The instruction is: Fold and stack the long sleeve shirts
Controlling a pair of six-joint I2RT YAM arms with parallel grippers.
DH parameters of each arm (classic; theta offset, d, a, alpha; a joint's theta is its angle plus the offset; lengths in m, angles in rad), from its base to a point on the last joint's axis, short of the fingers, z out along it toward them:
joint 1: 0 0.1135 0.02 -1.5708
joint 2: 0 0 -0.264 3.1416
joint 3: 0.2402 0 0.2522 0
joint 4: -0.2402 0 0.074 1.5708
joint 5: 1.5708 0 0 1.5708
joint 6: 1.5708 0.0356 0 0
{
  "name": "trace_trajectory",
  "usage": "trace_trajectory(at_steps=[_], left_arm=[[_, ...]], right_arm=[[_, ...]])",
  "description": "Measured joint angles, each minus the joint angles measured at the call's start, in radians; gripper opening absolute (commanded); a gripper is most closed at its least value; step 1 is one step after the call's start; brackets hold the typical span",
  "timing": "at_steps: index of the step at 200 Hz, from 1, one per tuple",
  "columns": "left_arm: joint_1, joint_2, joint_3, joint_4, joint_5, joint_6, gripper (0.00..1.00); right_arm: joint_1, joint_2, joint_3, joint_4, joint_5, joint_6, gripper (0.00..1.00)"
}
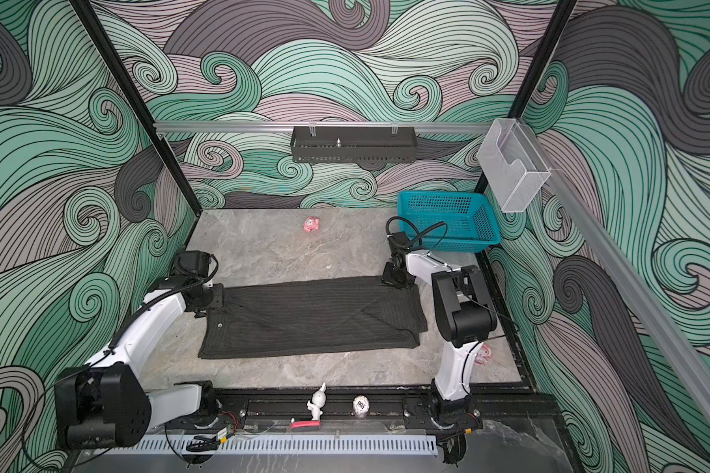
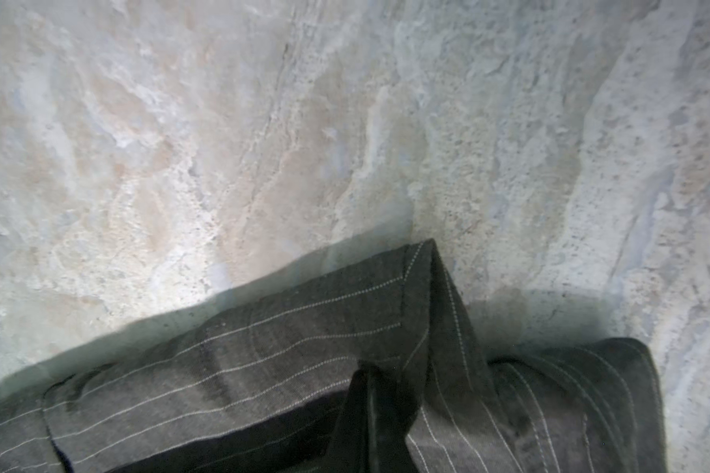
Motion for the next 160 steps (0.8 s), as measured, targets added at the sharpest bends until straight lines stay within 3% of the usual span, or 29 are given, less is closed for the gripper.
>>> trace_trajectory(at_steps=[16,47,60,65,89,109,131,160], left_arm=[[0.004,0.018,0.013,-0.007,-0.011,-0.001,0.28],[0.006,-0.026,0.021,-0.030,-0.053,0.003,0.48],[0.006,-0.064,0.040,-0.041,-0.061,0.022,0.75],[0.006,-0.079,0.049,-0.041,-0.064,0.024,0.79],[-0.007,-0.137,0.090,-0.035,-0.056,0.026,0.70],[-0.053,-0.121,0.119,-0.025,0.036,0.015,0.59],[-0.153,0.003,0.144,-0.014,0.164,-0.021,0.48],[-0.241,0.201,0.164,-0.039,0.264,-0.088,0.49]], right_arm=[[0.006,-0.002,0.004,-0.009,-0.006,-0.008,0.12],[0.029,-0.060,0.002,-0.040,-0.015,-0.018,0.26],[0.042,-0.118,-0.010,-0.051,-0.016,-0.018,0.29],[0.046,-0.145,-0.019,-0.056,-0.017,-0.017,0.30],[0.066,-0.275,-0.089,-0.066,-0.026,-0.006,0.33],[0.075,-0.343,-0.174,-0.069,-0.063,0.029,0.38],[0.091,-0.335,-0.253,-0.093,-0.089,0.085,0.42],[0.139,-0.306,-0.297,-0.126,-0.081,0.152,0.43]])
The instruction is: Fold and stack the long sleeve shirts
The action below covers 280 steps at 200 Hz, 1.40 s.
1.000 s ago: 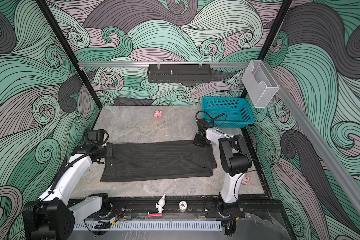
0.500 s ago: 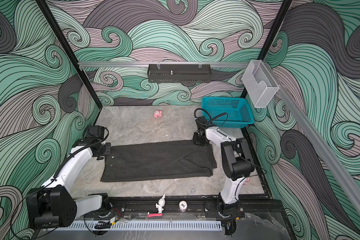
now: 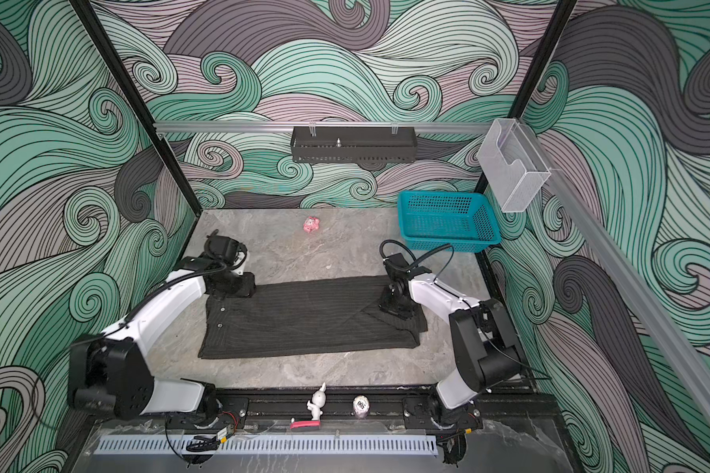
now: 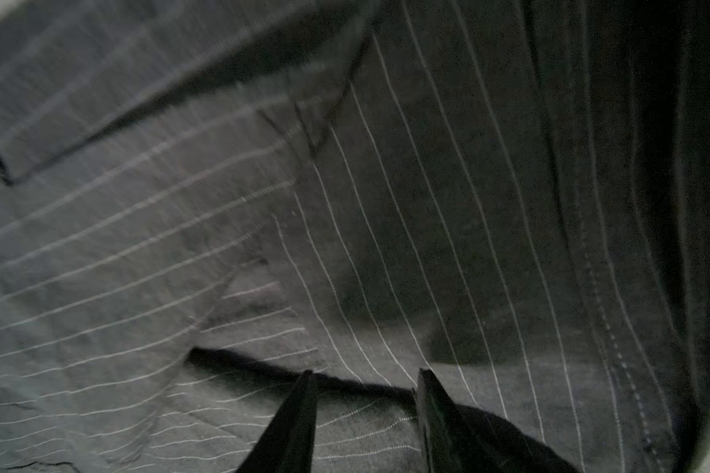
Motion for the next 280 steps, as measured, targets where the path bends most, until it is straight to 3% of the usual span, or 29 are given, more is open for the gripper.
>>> trace_trajectory(at_steps=[28,62,125,164,225,246,280], left_arm=[[-0.014,0.133,-0.038,-0.003,0.036,-0.087,0.53],[-0.002,0.183,-0.126,0.035,0.097,-0.189,0.55],[0.044,0.145,-0.214,0.166,0.216,-0.340,0.56],[0.047,0.118,-0.294,0.316,0.372,-0.410,0.55],[0.027,0.079,-0.389,0.446,0.502,-0.451,0.56],[0.026,0.077,-0.384,0.444,0.501,-0.449,0.57],[0.023,0.064,-0.374,0.437,0.500,-0.447,0.59]], right_arm=[[0.026,0.058,-0.016,-0.001,0.003,0.045,0.43],[0.024,0.173,0.119,-0.033,0.024,0.018,0.43],[0.016,0.472,0.537,-0.091,0.028,-0.182,0.39],[0.007,0.666,0.843,-0.134,-0.003,-0.320,0.39],[0.005,0.927,1.352,-0.290,-0.023,-0.468,0.49],[0.005,0.910,1.379,-0.341,-0.011,-0.475,0.60],[0.009,0.760,1.221,-0.379,0.028,-0.463,0.62]])
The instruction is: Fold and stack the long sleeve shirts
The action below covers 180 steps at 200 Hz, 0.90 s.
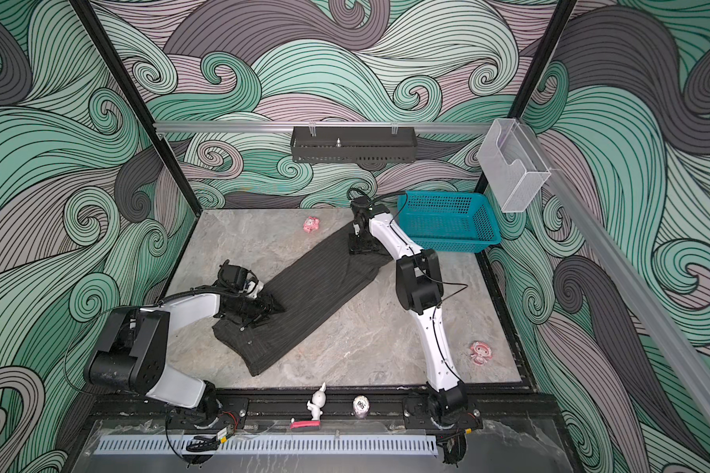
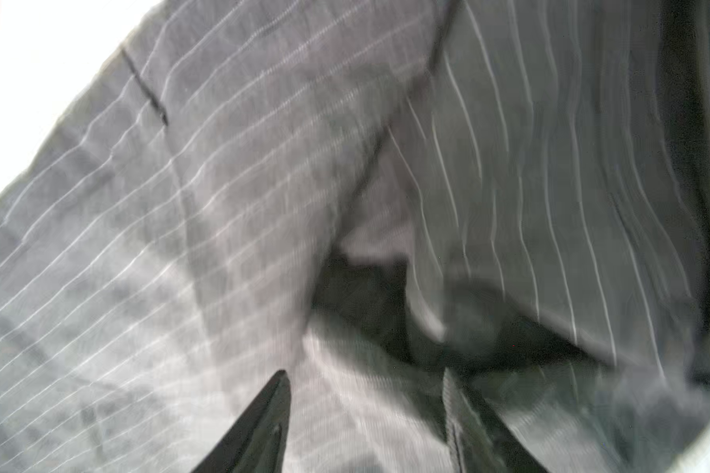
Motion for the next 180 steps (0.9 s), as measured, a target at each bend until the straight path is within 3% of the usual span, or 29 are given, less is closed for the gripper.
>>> trace_trajectory(at_steps=[46,92,126,180], left_arm=[[-0.011,0.002,-0.033,0.034,0.002,-0.007,0.59],[-0.103,0.027,-0.055,0.135,0.062,-0.062,0.58],[-0.197,0.012,-0.082,0.180,0.077,-0.116,0.58],[-0.311,-0.077,-0.133,0.141,0.051,-0.189,0.58]], right_arm=[[-0.018,-0.285,-0.340,0.042,0.024,0.147,0.54],[-0.082,-0.235,-0.419,0.145,0.017,0.246,0.51],[-0.103,-0.100,-0.322,0.174,0.003,0.260,0.53],[-0.107,0.121,0.023,0.148,-0.045,0.184,0.56]])
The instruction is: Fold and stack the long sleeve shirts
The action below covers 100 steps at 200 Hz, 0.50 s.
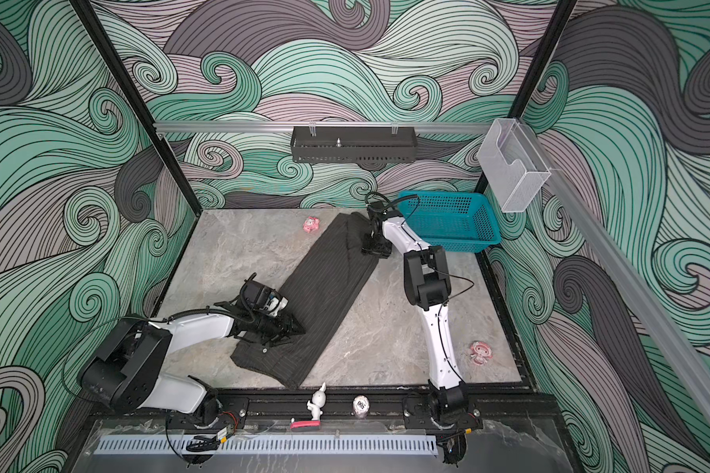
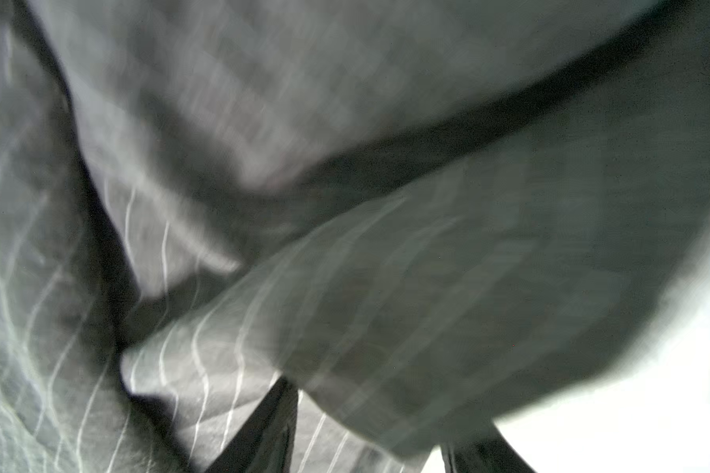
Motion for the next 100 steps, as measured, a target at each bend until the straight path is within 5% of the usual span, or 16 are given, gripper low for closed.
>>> trace_trajectory(at_steps=[51,76,100], left_arm=[[-0.088,0.088,0.055,0.018,0.028,-0.083,0.58],[-0.120,0.122,0.106,0.023,0.030,-0.113,0.58],[-0.150,0.173,0.162,0.015,0.025,-0.130,0.58]], right_arm=[[0.009,0.149,0.276,-0.032,-0.060,-0.072,0.61],[0.017,0.113,0.243,-0.040,-0.061,-0.080,0.64],[0.020,-0.042,0.050,-0.015,-0.051,-0.077,0.67]])
